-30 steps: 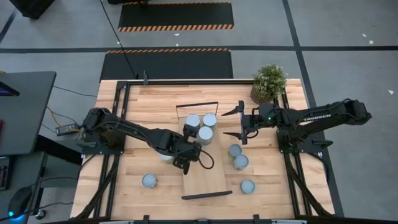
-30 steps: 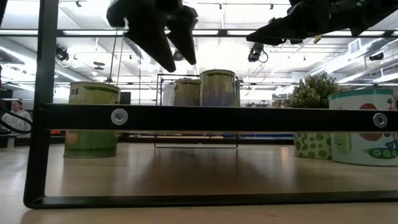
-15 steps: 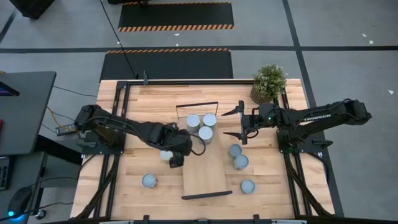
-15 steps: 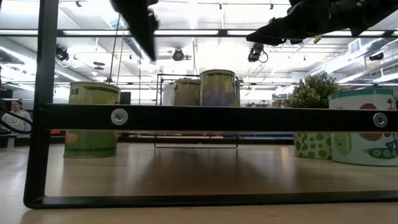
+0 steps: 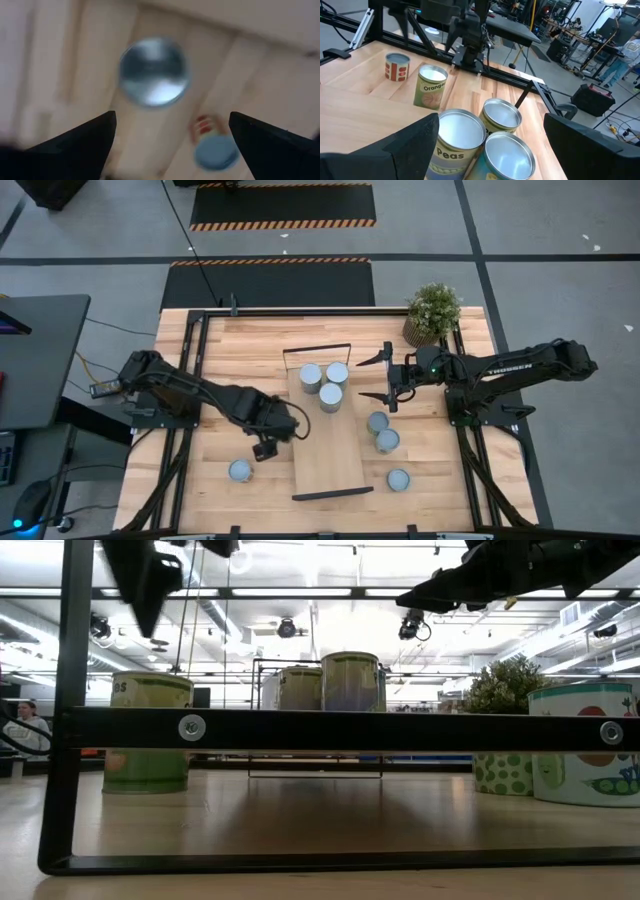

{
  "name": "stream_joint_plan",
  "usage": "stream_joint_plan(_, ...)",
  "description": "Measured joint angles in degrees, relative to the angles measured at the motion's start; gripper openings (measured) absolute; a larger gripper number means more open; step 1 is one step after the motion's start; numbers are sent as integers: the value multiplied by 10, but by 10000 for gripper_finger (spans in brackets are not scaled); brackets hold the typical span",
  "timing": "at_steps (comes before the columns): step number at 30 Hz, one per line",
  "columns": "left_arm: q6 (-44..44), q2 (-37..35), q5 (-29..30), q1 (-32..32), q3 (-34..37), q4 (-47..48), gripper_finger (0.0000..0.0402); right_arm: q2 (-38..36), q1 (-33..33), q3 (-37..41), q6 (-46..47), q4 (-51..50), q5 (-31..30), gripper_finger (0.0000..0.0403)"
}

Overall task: Pick and place cans onto a shelf
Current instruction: Put the canned oranges on the shelf

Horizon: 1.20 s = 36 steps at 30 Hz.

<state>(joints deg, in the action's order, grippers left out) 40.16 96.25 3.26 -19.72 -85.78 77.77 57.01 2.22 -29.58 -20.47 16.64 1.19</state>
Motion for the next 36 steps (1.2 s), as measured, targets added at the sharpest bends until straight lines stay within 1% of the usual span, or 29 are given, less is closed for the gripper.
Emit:
stream_joint_plan(4, 31, -1, 31, -29, 0, 44, 393, 0, 0, 0, 4, 0, 3, 368)
stream_joint_plan(11, 77, -8, 55, -68, 6, 47, 385, 0, 0, 0, 4, -1, 4, 368)
stream_joint_plan(13, 88, -9, 57, -74, 35, 22, 380, 0, 0, 0, 4, -1, 4, 368)
stream_joint_plan(17, 102, -29, 45, -94, 125, -48, 376, 0, 0, 0, 4, -1, 4, 368)
stream_joint_plan(23, 146, -110, 42, -92, 268, -189, 375, 0, 0, 0, -1, 7, 6, 368)
stream_joint_plan(26, 167, -136, 55, -79, 325, -257, 375, 0, 0, 0, -1, 9, 6, 368)
stream_joint_plan(30, 173, -145, 83, -64, 362, -350, 375, 0, 0, 0, -1, 13, 6, 368)
stream_joint_plan(33, 173, -140, 103, -54, 368, -375, 375, 0, 0, 0, -1, 13, 6, 368)
stream_joint_plan(36, 173, -138, 123, -50, 368, -376, 375, 0, 0, 0, -1, 12, 6, 368)
